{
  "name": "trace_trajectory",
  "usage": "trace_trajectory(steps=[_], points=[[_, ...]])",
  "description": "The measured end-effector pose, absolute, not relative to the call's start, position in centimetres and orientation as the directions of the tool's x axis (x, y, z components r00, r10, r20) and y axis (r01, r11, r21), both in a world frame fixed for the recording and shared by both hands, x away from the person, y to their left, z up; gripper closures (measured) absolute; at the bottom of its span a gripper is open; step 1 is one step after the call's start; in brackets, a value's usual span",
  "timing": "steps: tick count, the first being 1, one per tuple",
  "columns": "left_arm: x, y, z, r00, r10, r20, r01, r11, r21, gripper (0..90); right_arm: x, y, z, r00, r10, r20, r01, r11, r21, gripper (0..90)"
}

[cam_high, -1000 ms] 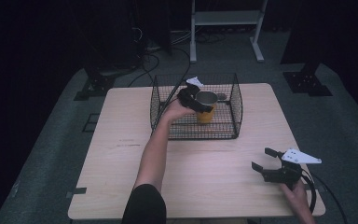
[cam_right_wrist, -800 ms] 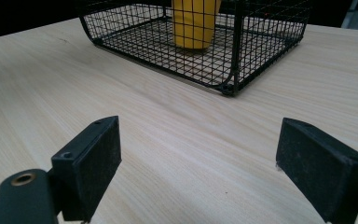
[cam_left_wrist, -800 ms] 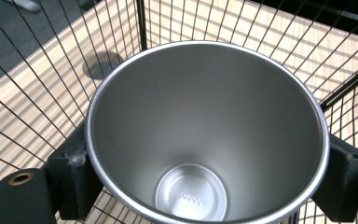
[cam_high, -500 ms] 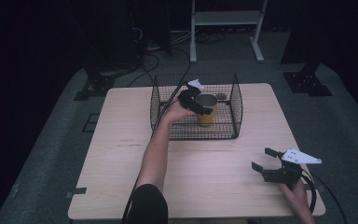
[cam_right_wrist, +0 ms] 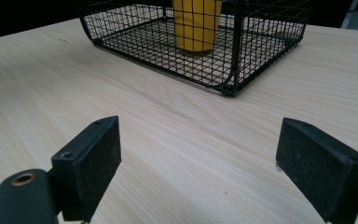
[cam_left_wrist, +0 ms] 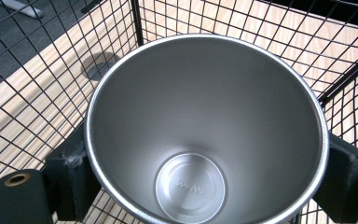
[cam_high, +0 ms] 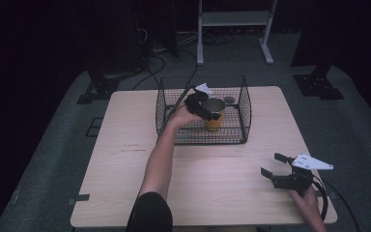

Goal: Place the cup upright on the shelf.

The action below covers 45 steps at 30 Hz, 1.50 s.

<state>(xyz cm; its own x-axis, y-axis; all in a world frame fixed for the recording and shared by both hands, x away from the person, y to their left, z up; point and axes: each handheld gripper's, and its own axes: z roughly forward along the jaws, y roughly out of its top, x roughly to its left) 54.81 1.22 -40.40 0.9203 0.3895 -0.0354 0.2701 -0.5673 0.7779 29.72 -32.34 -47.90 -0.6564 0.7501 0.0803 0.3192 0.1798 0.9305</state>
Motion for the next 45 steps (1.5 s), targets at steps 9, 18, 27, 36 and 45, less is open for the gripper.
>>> trace_trajectory(steps=[9, 18, 27, 36, 45], points=[[54.7, 0.9, -40.4, 0.918, 0.397, -0.014, 0.262, -0.58, 0.771, 6.1, 29.7, -32.3, -47.9, -0.658, 0.749, 0.08, 0.319, 0.181, 0.93, 13.0], [54.7, 0.8, -40.1, 0.912, 0.409, -0.006, 0.257, -0.56, 0.788, 2.0, 29.7, -32.3, -47.9, -0.658, 0.748, 0.08, 0.32, 0.182, 0.93, 12.9], [54.7, 1.0, -39.4, 0.908, 0.418, -0.002, 0.249, -0.536, 0.806, 1.1, 29.7, -32.3, -47.9, -0.659, 0.748, 0.081, 0.32, 0.181, 0.93, 13.0], [54.5, 1.0, -38.7, 0.911, 0.412, 0.007, 0.233, -0.529, 0.816, 0.5, 29.7, -32.4, -47.9, -0.658, 0.749, 0.084, 0.322, 0.179, 0.93, 13.0], [54.2, 1.3, -37.9, 0.91, 0.414, 0.001, 0.228, -0.503, 0.833, 0.4, 29.7, -32.3, -47.9, -0.659, 0.748, 0.078, 0.317, 0.182, 0.931, 12.9]])
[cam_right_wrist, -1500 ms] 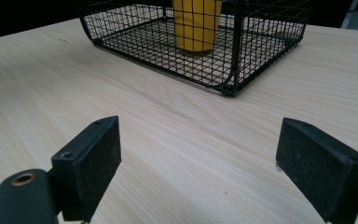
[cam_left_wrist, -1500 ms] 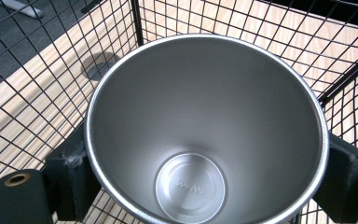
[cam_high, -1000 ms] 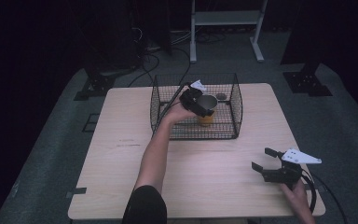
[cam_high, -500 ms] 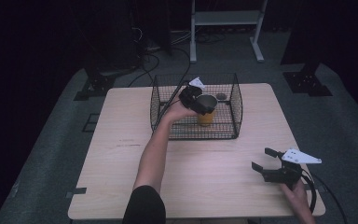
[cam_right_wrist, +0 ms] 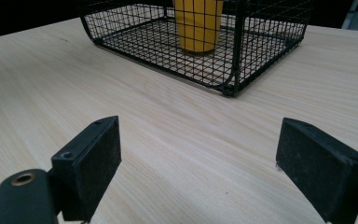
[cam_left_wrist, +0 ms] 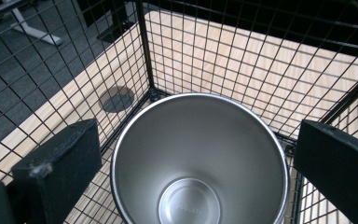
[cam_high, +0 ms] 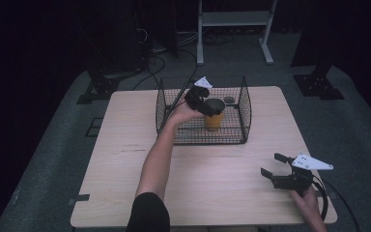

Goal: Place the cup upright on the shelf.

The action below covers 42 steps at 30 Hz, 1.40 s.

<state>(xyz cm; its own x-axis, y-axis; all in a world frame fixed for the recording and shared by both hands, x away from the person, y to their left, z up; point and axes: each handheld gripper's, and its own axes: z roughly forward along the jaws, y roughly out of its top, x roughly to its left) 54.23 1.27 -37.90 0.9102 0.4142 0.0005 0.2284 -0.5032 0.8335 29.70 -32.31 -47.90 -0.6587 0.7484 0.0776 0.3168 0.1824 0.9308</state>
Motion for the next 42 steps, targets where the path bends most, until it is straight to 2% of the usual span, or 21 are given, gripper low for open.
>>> trace_trajectory(steps=[21, 42], points=[[52.6, 2.5, -36.1, 0.916, 0.402, 0.012, 0.191, -0.462, 0.866, 0.5, 29.7, -32.3, -47.9, -0.649, 0.757, 0.073, 0.32, 0.184, 0.929, 12.9], [47.6, 5.1, -35.0, 0.931, 0.365, 0.018, 0.138, -0.397, 0.908, 0.5, 29.6, -32.1, -47.9, -0.645, 0.762, 0.057, 0.315, 0.197, 0.928, 12.9]])
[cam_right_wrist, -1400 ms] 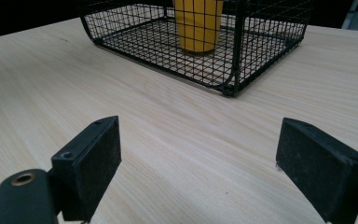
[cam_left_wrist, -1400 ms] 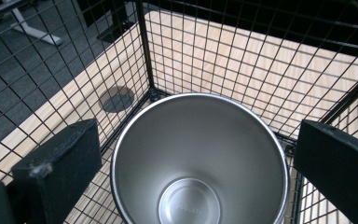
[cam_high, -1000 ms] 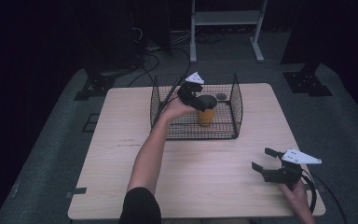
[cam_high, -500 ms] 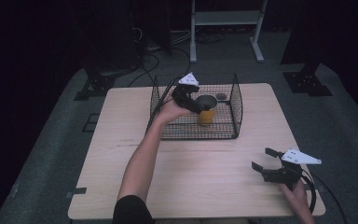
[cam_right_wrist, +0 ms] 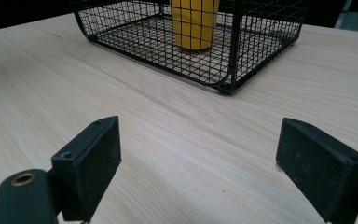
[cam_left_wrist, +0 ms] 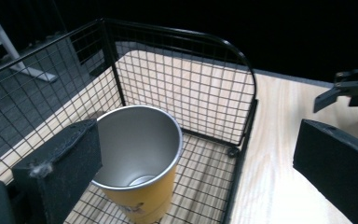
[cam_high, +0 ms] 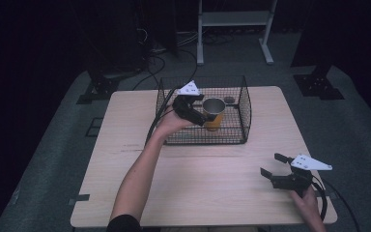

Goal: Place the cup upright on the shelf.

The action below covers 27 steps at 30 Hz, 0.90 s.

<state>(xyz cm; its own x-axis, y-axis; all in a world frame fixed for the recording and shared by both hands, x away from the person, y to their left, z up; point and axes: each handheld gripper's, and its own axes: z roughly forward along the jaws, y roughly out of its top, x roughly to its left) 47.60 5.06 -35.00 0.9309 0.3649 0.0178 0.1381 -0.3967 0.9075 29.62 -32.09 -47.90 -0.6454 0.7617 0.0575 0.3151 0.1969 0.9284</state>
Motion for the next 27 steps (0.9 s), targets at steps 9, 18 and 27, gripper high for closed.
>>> trace_trajectory(steps=[9, 18, 27], points=[[45.6, 5.6, -34.8, 0.938, 0.346, 0.026, 0.114, -0.377, 0.919, 0.5, 29.6, -32.0, -47.9, -0.641, 0.765, 0.055, 0.318, 0.2, 0.927, 12.9], [43.8, 6.5, -35.3, 0.937, 0.348, 0.026, 0.109, -0.363, 0.925, 0.5, 29.6, -32.0, -47.9, -0.638, 0.768, 0.054, 0.319, 0.199, 0.927, 12.9], [42.4, 7.2, -35.8, 0.937, 0.348, 0.015, 0.103, -0.319, 0.942, 0.5, 29.6, -32.0, -47.9, -0.637, 0.769, 0.055, 0.32, 0.199, 0.926, 13.0]])
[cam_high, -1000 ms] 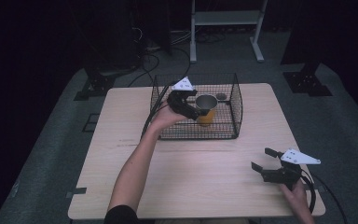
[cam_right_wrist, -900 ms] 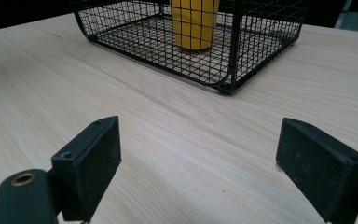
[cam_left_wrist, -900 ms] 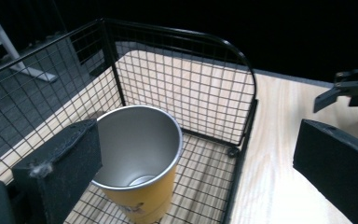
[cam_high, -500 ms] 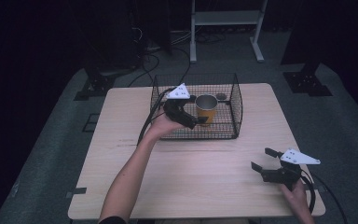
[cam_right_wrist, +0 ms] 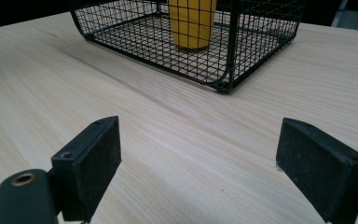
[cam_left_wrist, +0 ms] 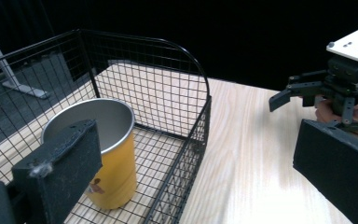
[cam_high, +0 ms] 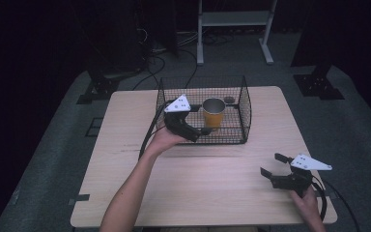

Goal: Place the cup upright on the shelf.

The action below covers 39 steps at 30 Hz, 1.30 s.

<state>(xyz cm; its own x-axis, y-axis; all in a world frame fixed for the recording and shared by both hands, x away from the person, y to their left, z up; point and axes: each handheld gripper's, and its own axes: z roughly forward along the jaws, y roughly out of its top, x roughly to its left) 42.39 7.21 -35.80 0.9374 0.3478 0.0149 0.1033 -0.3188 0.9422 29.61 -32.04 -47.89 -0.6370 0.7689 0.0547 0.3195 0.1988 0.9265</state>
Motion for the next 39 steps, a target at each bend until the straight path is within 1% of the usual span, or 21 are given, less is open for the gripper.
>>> trace_trajectory(steps=[5, 14, 27, 39], points=[[41.7, 7.3, -36.1, 0.94, 0.341, 0.02, 0.098, -0.325, 0.94, 0.5, 29.6, -32.0, -47.9, -0.636, 0.77, 0.054, 0.319, 0.199, 0.927, 12.9], [40.3, 7.7, -37.0, 0.933, 0.358, 0.03, 0.105, -0.351, 0.93, 0.5, 29.6, -32.0, -47.9, -0.634, 0.771, 0.056, 0.322, 0.197, 0.926, 13.0], [38.4, 10.1, -38.3, 0.917, 0.398, 0.017, 0.14, -0.362, 0.922, 0.5, 29.6, -32.1, -47.9, -0.628, 0.776, 0.06, 0.326, 0.192, 0.926, 12.9], [36.1, 10.5, -39.2, 0.925, 0.377, 0.046, 0.109, -0.38, 0.919, 0.5, 29.6, -32.0, -47.9, -0.629, 0.775, 0.057, 0.326, 0.197, 0.925, 13.0]])
